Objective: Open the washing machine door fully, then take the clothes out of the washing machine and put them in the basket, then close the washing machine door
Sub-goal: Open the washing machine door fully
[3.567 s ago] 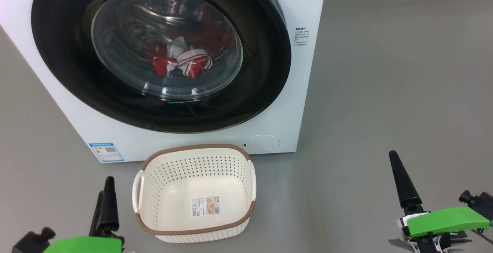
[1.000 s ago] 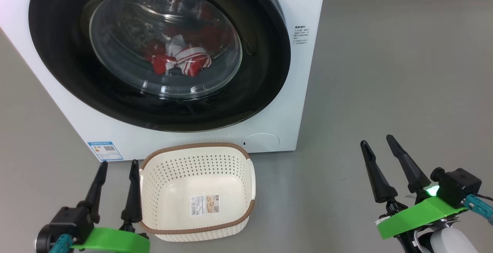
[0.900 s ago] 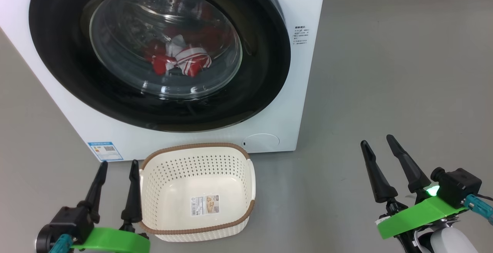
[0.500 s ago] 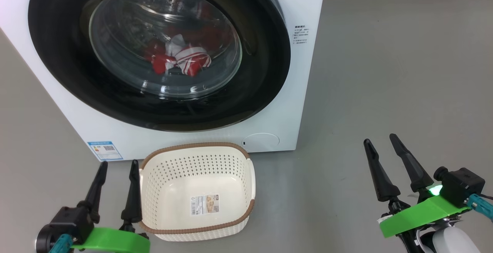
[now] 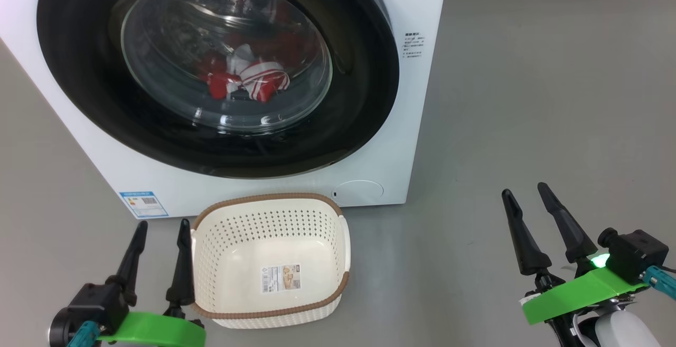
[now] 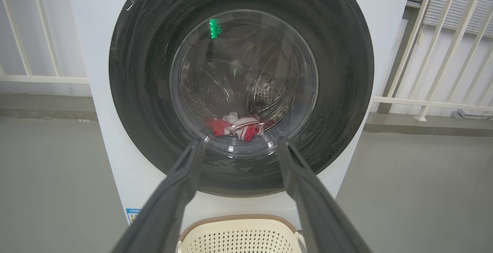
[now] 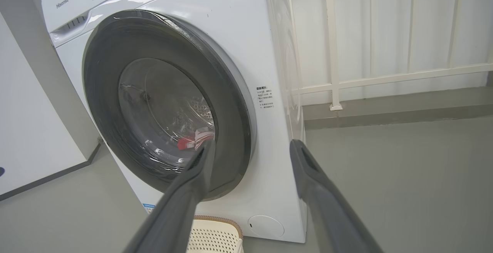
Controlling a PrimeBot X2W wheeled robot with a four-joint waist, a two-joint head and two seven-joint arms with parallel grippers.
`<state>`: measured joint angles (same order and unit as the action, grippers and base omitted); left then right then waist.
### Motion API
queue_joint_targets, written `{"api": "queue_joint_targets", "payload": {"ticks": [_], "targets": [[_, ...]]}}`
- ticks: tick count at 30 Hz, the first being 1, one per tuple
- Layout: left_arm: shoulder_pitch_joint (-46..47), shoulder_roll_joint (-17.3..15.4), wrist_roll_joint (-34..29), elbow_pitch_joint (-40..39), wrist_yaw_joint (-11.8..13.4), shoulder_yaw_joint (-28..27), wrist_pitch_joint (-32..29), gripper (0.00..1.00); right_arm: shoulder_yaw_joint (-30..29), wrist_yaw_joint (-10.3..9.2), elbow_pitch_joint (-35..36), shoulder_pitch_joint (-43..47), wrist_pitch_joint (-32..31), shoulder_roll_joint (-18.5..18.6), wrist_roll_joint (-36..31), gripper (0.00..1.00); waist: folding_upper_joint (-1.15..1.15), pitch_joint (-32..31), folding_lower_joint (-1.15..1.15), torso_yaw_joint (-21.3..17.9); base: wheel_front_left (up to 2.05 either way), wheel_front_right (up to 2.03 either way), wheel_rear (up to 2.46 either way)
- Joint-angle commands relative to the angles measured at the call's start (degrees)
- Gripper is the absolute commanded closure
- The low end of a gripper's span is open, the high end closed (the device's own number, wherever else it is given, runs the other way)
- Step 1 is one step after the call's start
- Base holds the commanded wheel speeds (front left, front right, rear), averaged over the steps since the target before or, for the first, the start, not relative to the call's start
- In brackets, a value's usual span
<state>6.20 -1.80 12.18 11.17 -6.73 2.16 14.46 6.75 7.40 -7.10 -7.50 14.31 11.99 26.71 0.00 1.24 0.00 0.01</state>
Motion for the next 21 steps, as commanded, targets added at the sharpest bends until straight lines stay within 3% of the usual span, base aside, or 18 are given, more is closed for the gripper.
{"api": "queue_joint_targets", "payload": {"ticks": [1,21], "targets": [[2.6,-1.1,0.0,-1.5,0.4,-1.7,0.5,0.0,0.9,0.09,1.4,-2.2,0.7,0.3,-0.2,0.0,0.0,0.2,0.0,0.0,0.0,0.0,0.0],[4.0,-1.1,-0.2,-2.1,0.0,-1.6,0.5,0.0,0.5,0.09,0.6,-6.7,0.7,1.4,3.7,0.0,0.0,3.5,0.0,1.0,0.0,0.0,0.0]]}}
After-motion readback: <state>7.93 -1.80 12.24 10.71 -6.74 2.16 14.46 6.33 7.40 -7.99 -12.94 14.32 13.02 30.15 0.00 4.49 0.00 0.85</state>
